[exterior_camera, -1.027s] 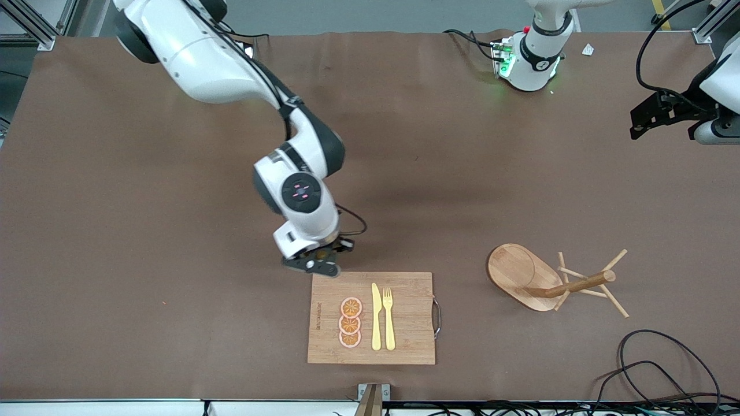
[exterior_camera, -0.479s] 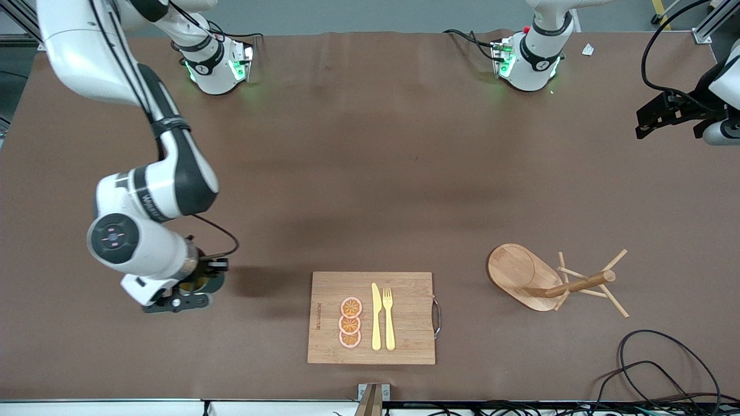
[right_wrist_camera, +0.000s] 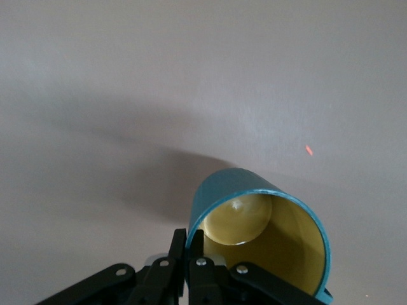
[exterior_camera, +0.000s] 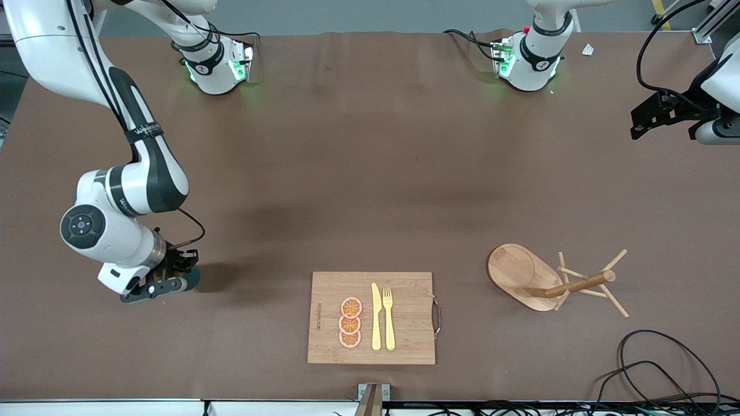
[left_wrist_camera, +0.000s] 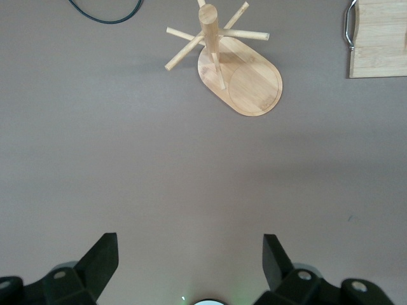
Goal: Transfer cup from left to right arm and place
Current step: 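Carry the mug with the right gripper away from the cutting board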
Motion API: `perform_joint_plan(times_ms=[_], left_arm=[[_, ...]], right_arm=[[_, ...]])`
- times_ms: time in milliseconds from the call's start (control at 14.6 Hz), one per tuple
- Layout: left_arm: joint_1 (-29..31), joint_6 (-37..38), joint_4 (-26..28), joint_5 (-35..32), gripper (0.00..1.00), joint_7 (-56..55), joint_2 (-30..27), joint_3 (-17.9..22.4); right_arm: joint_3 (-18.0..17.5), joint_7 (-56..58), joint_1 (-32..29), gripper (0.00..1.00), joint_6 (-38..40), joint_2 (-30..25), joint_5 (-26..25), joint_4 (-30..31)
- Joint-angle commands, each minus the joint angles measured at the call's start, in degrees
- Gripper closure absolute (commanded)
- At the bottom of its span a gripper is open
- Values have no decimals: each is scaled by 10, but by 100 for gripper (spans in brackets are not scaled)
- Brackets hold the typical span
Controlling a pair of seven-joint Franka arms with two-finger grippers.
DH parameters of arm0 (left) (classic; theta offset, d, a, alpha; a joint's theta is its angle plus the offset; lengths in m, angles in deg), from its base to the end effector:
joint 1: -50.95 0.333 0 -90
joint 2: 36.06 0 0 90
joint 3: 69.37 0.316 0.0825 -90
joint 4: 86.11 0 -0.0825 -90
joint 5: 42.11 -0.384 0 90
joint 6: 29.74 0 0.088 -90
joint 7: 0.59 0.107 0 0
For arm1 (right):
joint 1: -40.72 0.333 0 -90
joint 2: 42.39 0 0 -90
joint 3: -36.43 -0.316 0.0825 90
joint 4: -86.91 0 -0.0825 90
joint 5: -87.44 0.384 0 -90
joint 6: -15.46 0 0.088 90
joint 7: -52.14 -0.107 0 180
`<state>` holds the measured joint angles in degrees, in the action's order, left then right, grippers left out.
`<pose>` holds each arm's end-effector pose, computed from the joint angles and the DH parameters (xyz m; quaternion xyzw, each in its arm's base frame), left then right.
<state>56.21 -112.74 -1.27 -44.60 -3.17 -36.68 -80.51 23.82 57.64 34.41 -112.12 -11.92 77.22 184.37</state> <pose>0.5362 -0.0508 0.6618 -0.9993 0.0264 0.0090 0.0234 0.6710 0.0530 0.2922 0.9898 0.1417 0.0051 0.0154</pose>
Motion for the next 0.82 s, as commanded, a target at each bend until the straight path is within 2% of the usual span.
perform_joint_plan(times_ms=[0,274,342,411,479,616,684,753], left_arm=[[1,-3,1,17,0,-1,-4,-1],[3,2,4,20,0,8,-9,-1],[5,5,4,21,0,13,-11,0],[6,14,3,21,0,13,-11,1],[7,15,2,18,0,13,-11,2],[7,15,3,19,0,13,-11,2],[5,14,3,18,0,12,-11,1],[2,14,3,16,0,12,-10,0]], right_arm=[[-11,33,-27,99,-37,-50,5,85],[-9,42,-31,98,-74,-45,3,109],[-9,42,-32,96,-74,-45,3,108],[-9,41,-32,88,-73,-45,3,107],[-9,39,-32,74,-70,-44,3,104],[-8,35,-31,29,-69,-44,3,97],[-8,38,-32,0,-69,-44,3,88],[-8,37,-31,0,-68,-45,3,79]])
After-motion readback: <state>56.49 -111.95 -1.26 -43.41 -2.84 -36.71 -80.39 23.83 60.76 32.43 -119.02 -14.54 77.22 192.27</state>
